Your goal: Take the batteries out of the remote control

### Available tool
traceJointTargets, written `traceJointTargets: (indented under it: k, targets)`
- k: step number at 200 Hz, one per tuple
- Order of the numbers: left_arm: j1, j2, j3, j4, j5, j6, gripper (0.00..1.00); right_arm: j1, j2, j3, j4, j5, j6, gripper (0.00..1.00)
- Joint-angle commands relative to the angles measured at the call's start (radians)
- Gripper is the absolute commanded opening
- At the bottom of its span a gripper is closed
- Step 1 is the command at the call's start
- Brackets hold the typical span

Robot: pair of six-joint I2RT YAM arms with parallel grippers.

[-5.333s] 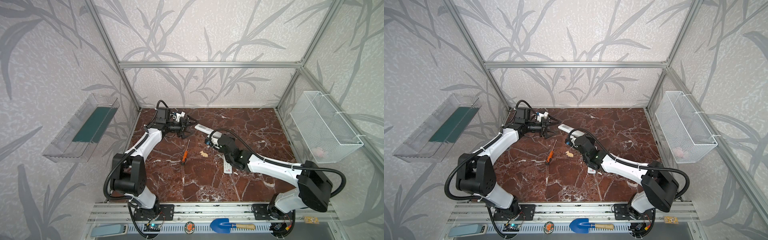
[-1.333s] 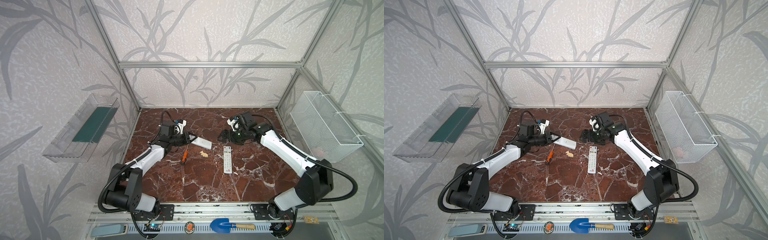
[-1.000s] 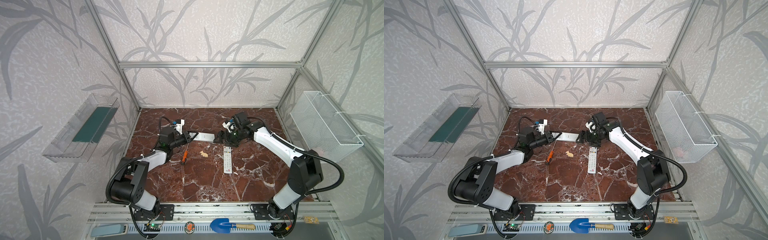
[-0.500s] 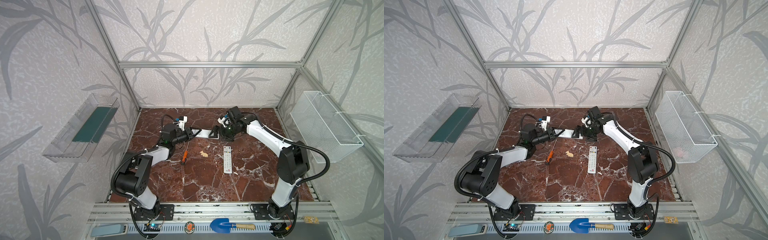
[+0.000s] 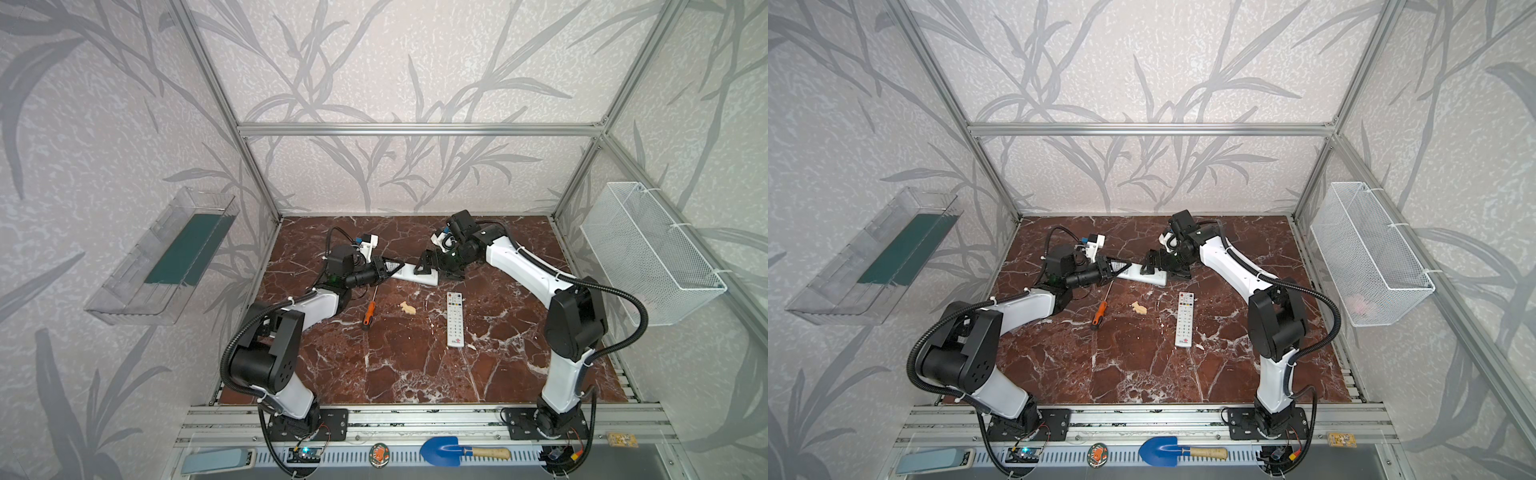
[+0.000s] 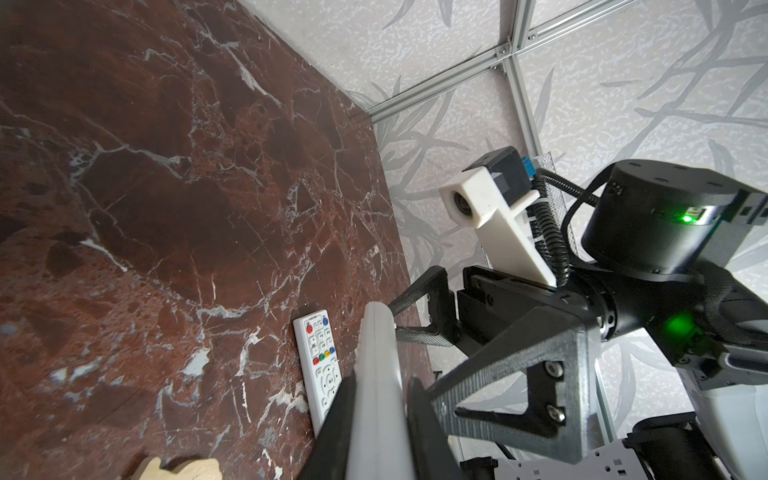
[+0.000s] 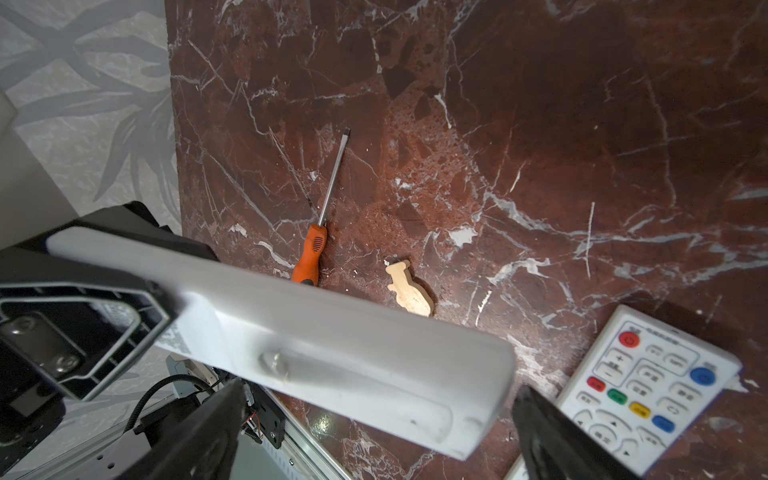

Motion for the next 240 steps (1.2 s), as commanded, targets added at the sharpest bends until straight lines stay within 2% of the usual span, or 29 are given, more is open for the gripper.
traceJointTargets:
  k: [1,69,178,240]
  targets:
    - [-0.004,-0.029,0.034,-0.129,-0.016,0.106,0.00,0.000,0.007,0.018,-0.045,0.061,-0.001,0.99]
    - [-0.005,0.089,0.058,-0.089,-0.037,0.142,0.00,-0.006,0.048,-0.009,-0.028,0.035,0.000,1.00]
    - [-0.005,0.200,0.083,-0.111,-0.066,0.193,0.00,-0.030,0.201,0.020,0.025,-0.035,0.004,0.91]
    - [-0.006,0.219,0.083,-0.103,-0.073,0.195,0.00,-0.029,0.225,-0.026,0.119,-0.061,0.049,0.86]
